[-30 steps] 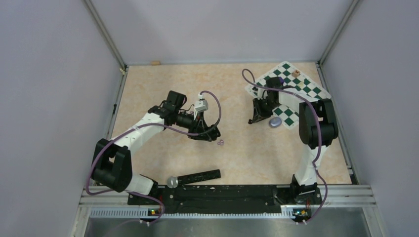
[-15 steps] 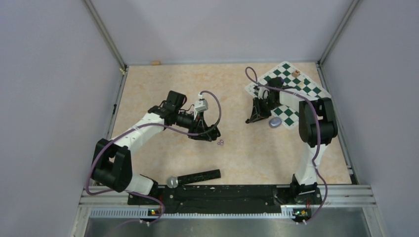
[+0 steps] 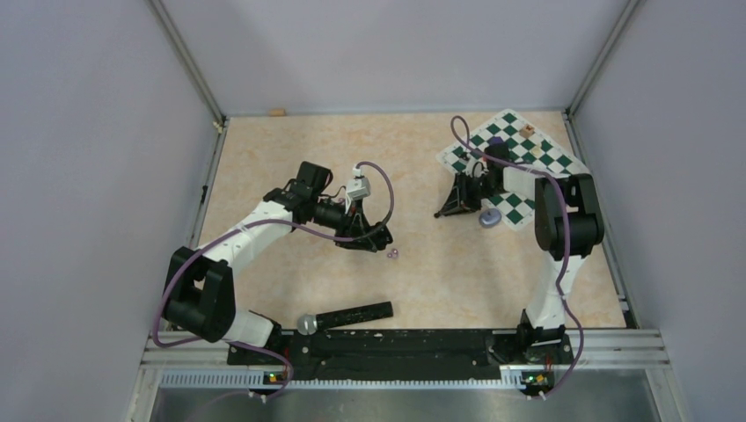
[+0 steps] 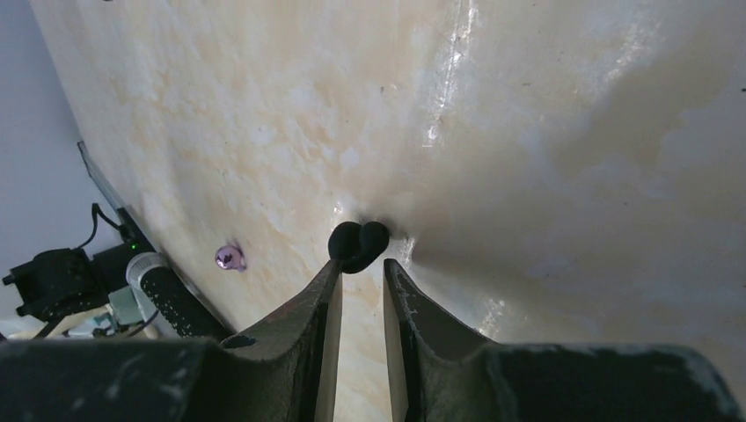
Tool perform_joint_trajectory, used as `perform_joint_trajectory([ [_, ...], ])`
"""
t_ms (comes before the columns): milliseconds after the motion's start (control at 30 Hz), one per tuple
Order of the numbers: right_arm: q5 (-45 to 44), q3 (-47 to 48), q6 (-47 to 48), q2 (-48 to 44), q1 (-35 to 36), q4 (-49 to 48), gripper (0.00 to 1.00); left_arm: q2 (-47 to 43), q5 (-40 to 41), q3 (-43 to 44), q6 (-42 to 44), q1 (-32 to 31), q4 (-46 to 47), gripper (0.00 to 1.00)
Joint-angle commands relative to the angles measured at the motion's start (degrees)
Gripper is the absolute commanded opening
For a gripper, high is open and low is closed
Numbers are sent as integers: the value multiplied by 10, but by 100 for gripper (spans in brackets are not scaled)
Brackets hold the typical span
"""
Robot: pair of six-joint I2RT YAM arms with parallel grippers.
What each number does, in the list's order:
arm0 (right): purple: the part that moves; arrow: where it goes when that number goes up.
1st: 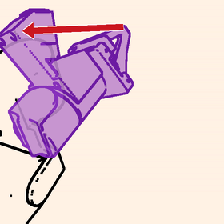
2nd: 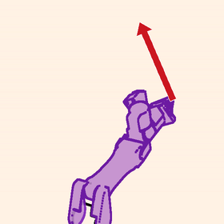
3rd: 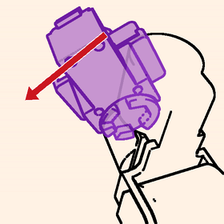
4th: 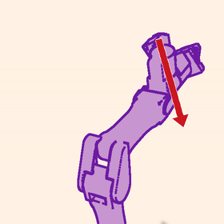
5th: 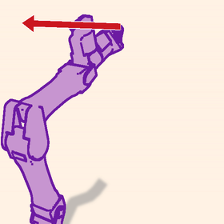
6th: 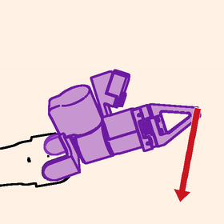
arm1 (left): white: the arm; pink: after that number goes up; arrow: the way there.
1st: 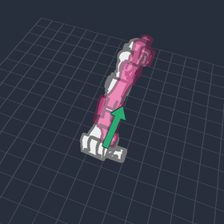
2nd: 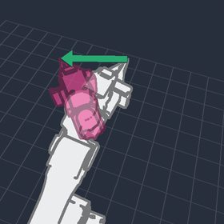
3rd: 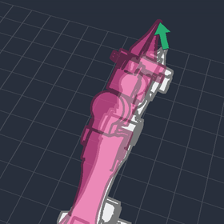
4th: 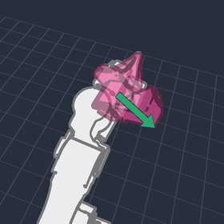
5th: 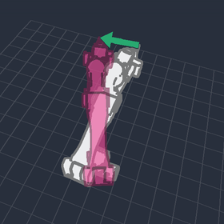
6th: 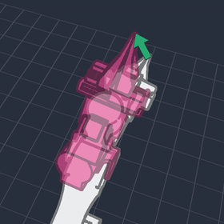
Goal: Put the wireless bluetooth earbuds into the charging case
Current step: Pick up the earbud from the center of the board.
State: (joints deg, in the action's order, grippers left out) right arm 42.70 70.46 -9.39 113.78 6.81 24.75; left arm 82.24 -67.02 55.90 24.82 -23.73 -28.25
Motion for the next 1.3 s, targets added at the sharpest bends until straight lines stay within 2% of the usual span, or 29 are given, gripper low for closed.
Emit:
perform_joint_trajectory([
  [0, 48, -8, -32, 7, -5, -53, 23, -3, -14, 6, 7, 0, 4, 0],
  [700, 62, -12, -26, -7, -7, -49, 23, -4, -17, 9, 10, 0, -1, 0],
  [1033, 17, -18, -28, -6, 16, -70, 24, -5, -14, 9, 10, 0, -1, 0],
  [1267, 45, -23, -26, -71, 21, -96, 24, -6, -13, 11, 15, 0, -5, 0],
])
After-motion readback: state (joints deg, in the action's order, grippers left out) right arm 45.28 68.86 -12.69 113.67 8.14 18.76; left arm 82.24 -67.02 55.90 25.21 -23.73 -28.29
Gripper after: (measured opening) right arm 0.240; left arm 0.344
